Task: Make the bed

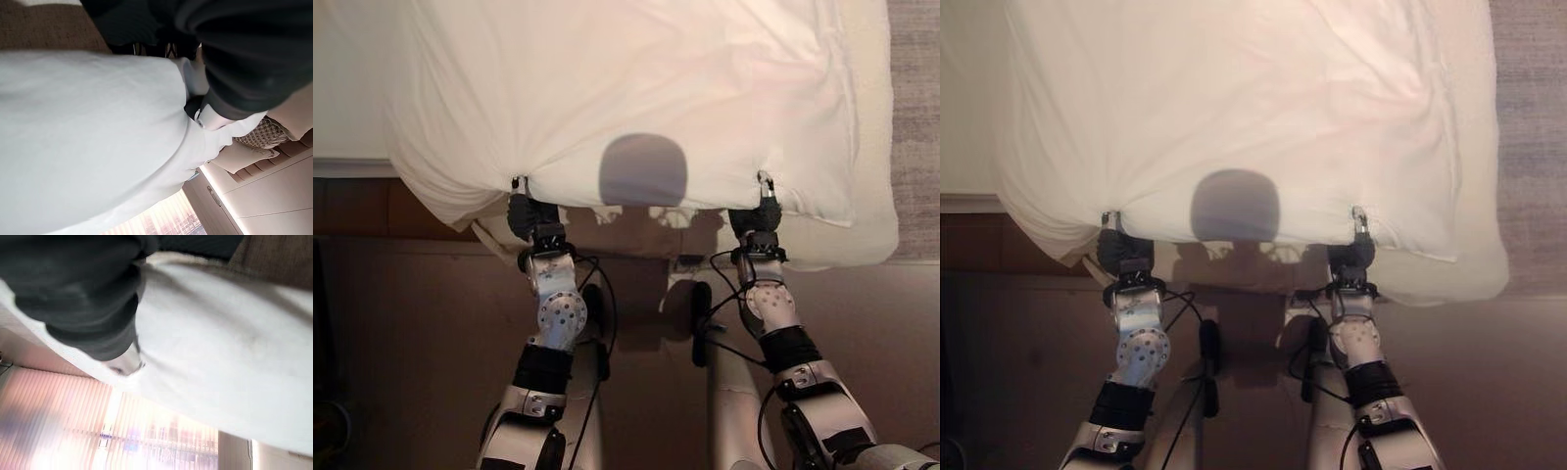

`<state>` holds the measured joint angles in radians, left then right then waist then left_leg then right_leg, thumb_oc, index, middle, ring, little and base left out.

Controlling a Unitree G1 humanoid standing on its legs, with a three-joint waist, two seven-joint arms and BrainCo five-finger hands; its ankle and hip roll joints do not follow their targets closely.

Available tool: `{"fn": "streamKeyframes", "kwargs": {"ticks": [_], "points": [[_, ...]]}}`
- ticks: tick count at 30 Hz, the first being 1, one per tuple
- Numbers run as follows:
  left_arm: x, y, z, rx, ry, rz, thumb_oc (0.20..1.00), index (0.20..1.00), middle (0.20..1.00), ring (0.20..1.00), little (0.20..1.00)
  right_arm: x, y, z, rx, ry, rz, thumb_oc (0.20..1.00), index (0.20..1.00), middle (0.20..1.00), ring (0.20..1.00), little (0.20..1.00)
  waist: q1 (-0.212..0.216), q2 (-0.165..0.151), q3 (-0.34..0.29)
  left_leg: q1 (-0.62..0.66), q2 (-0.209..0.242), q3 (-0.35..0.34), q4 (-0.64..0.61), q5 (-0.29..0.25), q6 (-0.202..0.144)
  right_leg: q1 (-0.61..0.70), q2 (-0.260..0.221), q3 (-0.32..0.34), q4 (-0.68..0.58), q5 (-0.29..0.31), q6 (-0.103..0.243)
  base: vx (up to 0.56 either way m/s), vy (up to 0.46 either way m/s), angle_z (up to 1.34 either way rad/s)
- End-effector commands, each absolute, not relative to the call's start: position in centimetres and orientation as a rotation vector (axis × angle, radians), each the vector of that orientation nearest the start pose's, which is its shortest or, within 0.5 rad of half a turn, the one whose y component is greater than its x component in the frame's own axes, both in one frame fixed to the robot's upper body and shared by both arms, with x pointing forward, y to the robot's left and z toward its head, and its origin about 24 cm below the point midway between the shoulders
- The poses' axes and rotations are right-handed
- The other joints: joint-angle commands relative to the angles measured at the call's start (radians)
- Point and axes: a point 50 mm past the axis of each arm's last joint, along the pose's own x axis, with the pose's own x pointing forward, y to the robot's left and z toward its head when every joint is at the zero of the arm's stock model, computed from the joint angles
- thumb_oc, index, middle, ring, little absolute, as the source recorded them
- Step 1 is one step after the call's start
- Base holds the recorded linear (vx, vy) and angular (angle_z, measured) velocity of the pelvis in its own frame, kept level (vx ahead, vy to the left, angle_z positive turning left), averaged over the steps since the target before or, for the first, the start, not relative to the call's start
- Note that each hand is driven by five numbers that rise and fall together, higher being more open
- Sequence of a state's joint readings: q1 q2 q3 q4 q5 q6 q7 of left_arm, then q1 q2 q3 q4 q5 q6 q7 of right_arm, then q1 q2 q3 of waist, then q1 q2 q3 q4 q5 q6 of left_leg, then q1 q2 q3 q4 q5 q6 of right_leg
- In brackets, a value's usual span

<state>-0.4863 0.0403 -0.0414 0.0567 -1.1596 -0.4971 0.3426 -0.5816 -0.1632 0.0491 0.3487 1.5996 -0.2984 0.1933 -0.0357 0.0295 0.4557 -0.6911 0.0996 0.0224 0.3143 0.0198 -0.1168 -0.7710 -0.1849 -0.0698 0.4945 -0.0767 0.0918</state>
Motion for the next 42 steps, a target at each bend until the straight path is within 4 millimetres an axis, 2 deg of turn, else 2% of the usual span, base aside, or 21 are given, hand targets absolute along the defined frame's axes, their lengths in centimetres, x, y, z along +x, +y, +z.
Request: {"fn": "streamKeyframes", "kwargs": {"ticks": [1,2,3,4,5,12,17,21,23,29,33,42], "points": [[28.5,20.3,18.4,-1.249,-0.818,0.261,0.200,0.200,0.200,0.200,0.200,33.1,-18.8,16.6,1.351,-0.674,0.263,0.200,0.200,0.200,0.200,0.200,0.001,0.032,-0.089,-0.049,-0.048,0.003,0.050,-0.044,0.056,0.000,0.032,-0.003,-0.085,0.051,0.029,0.00,0.000,0.00],[28.4,20.5,18.3,-1.250,-0.818,0.276,0.304,0.304,0.304,0.304,0.304,32.8,-18.5,17.0,1.351,-0.694,0.295,0.200,0.200,0.200,0.200,0.200,0.002,0.033,-0.088,-0.050,-0.048,0.003,0.048,-0.041,0.054,-0.002,0.032,-0.003,-0.086,0.051,0.029,0.00,0.000,0.00],[28.4,20.5,18.2,-1.250,-0.818,0.278,0.542,0.542,0.542,0.542,0.542,32.8,-18.4,17.0,1.351,-0.692,0.294,0.200,0.200,0.200,0.200,0.200,0.001,0.033,-0.089,-0.050,-0.048,0.003,0.047,-0.041,0.054,-0.002,0.032,-0.003,-0.086,0.051,0.029,0.00,0.000,0.00],[28.3,20.6,18.1,-1.255,-0.816,0.284,0.900,0.900,0.900,0.900,0.900,32.5,-18.1,17.4,1.350,-0.710,0.325,0.200,0.200,0.200,0.200,0.200,0.001,0.032,-0.088,-0.051,-0.047,0.004,0.049,-0.040,0.053,-0.003,0.032,-0.004,-0.085,0.051,0.028,0.00,0.000,0.00],[28.2,20.7,18.1,-1.257,-0.820,0.291,1.000,1.000,1.000,1.000,1.000,32.3,-18.0,17.7,1.348,-0.724,0.346,0.200,0.200,0.200,0.200,0.200,0.000,0.033,-0.089,-0.051,-0.047,0.005,0.048,-0.040,0.053,-0.002,0.032,-0.005,-0.085,0.051,0.028,0.00,0.000,0.00],[28.0,21.0,15.5,-1.295,-0.732,0.347,1.000,1.000,1.000,1.000,1.000,29.8,-16.4,20.0,1.328,-0.847,0.515,0.200,0.200,0.200,0.200,0.200,-0.007,0.027,-0.086,-0.048,-0.042,0.011,0.047,-0.042,0.056,-0.002,0.036,0.002,-0.085,0.052,0.025,0.00,0.000,0.00],[29.1,19.3,12.2,-1.325,-0.545,0.304,1.000,1.000,1.000,1.000,1.000,27.6,-14.2,22.0,1.312,-0.914,0.677,0.200,0.200,0.200,0.200,0.200,-0.017,0.018,-0.078,-0.039,-0.040,0.024,0.035,-0.034,0.054,0.003,0.039,0.010,-0.095,0.062,0.025,0.00,0.000,0.00],[30.1,18.4,11.2,-1.349,-0.483,0.264,1.000,1.000,1.000,1.000,1.000,27.2,-13.1,22.1,1.324,-0.902,0.742,0.200,0.200,0.200,0.200,0.200,-0.027,0.007,-0.076,-0.033,-0.036,0.030,0.036,-0.036,0.053,0.008,0.043,0.014,-0.098,0.062,0.024,0.00,0.000,0.00],[31.0,16.9,10.4,-1.340,-0.406,0.207,1.000,1.000,1.000,1.000,1.000,27.0,-12.4,22.1,1.335,-0.892,0.768,0.200,0.200,0.200,0.200,0.200,-0.036,-0.001,-0.077,-0.033,-0.031,0.033,0.043,-0.042,0.051,0.010,0.047,0.015,-0.095,0.058,0.022,0.00,0.000,0.00],[32.0,14.7,10.1,-1.331,-0.341,0.084,1.000,1.000,1.000,1.000,1.000,26.9,-11.8,21.9,1.369,-0.882,0.810,0.200,0.200,0.200,0.200,0.200,-0.055,-0.013,-0.080,-0.030,-0.027,0.040,0.048,-0.046,0.051,0.013,0.055,0.025,-0.096,0.060,0.022,0.00,0.001,-0.01],[32.4,14.1,10.3,-1.350,-0.336,0.065,1.000,1.000,1.000,1.000,1.000,27.0,-11.6,21.9,1.379,-0.875,0.819,0.200,0.200,0.200,0.200,0.200,-0.062,-0.017,-0.083,-0.025,-0.026,0.044,0.049,-0.047,0.049,0.015,0.057,0.028,-0.097,0.063,0.023,0.01,-0.001,-0.03],[33.0,14.3,12.3,-1.366,-0.438,0.016,1.000,1.000,1.000,1.000,1.000,27.2,-11.4,21.4,1.409,-0.857,0.815,0.200,0.200,0.200,0.200,0.200,-0.067,-0.026,-0.092,-0.030,-0.024,0.046,0.056,-0.050,0.046,0.010,0.061,0.030,-0.095,0.062,0.022,0.00,0.000,0.00]]}}
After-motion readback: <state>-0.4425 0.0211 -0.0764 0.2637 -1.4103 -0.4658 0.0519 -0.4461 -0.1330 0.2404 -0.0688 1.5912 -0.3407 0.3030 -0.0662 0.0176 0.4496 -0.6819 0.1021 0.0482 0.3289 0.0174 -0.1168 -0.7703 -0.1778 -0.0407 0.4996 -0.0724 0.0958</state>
